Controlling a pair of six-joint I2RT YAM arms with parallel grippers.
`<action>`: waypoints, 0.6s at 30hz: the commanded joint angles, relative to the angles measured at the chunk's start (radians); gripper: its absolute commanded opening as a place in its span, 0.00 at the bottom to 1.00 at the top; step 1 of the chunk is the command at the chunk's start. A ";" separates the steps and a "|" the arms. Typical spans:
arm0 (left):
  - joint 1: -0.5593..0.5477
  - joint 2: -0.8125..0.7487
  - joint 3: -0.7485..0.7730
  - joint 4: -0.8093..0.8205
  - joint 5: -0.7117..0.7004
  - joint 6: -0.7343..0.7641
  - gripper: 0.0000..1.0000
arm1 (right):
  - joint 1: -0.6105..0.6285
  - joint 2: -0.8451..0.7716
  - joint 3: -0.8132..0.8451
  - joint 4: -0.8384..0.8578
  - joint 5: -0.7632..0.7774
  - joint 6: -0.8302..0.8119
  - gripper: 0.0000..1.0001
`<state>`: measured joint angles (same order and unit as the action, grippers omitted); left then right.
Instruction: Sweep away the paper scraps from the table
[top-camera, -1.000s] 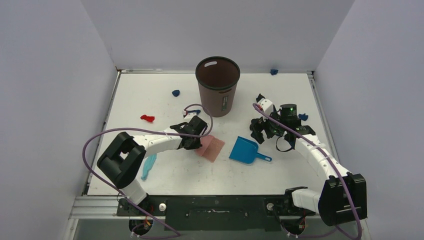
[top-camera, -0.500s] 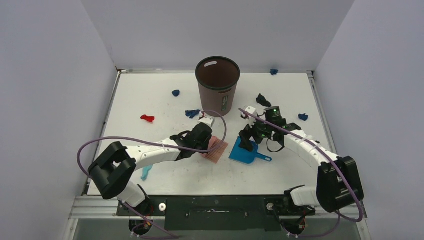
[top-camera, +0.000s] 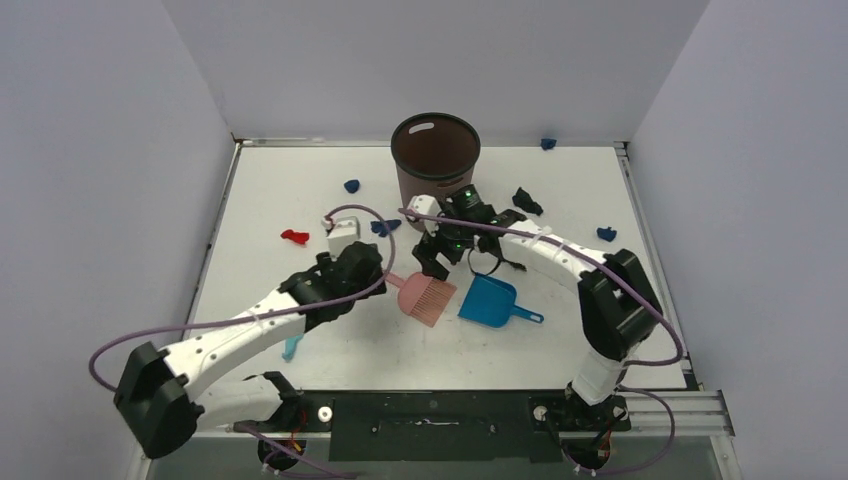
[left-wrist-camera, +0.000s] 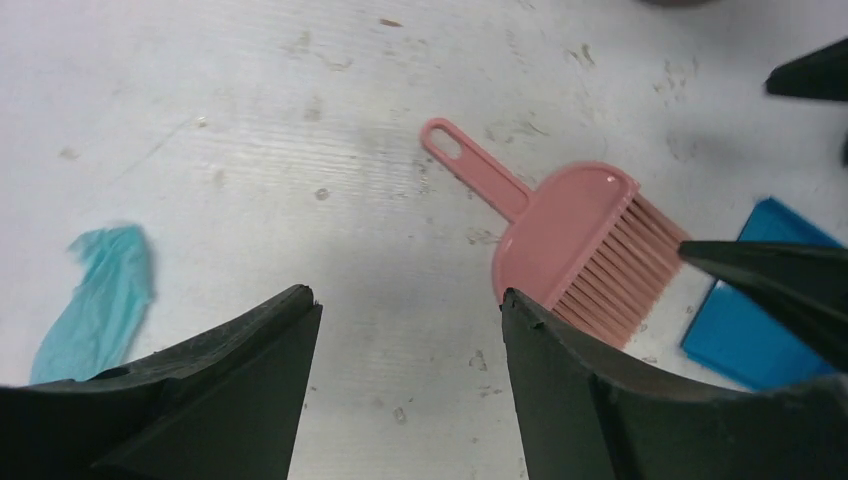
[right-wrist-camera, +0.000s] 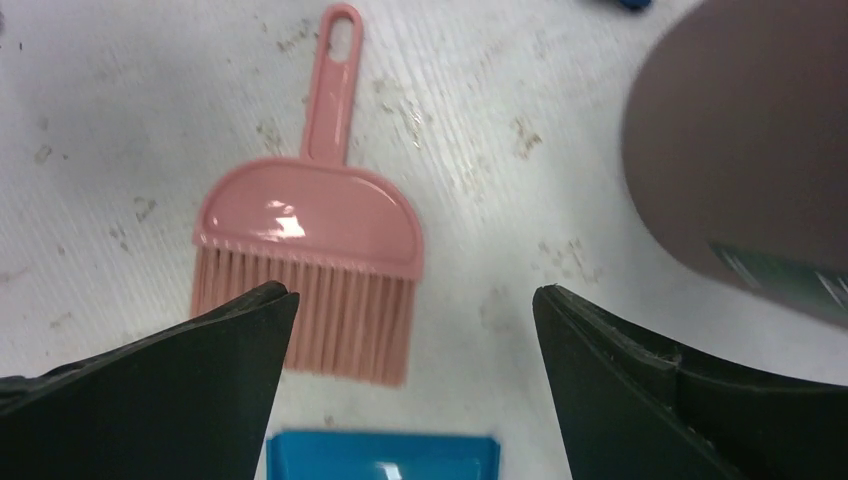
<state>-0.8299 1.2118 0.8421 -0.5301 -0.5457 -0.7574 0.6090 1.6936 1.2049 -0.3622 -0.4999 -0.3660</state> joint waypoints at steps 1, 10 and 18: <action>0.080 -0.217 -0.103 -0.091 -0.027 -0.165 0.65 | 0.114 0.132 0.148 -0.035 0.079 0.022 0.91; 0.124 -0.498 -0.220 -0.155 -0.079 -0.255 0.63 | 0.193 0.408 0.396 -0.079 0.148 0.121 0.87; 0.164 -0.601 -0.277 -0.162 -0.077 -0.310 0.63 | 0.222 0.512 0.451 -0.130 0.215 0.112 0.74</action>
<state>-0.6777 0.6426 0.5762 -0.6899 -0.5980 -1.0252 0.8188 2.1609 1.6081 -0.4549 -0.3351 -0.2646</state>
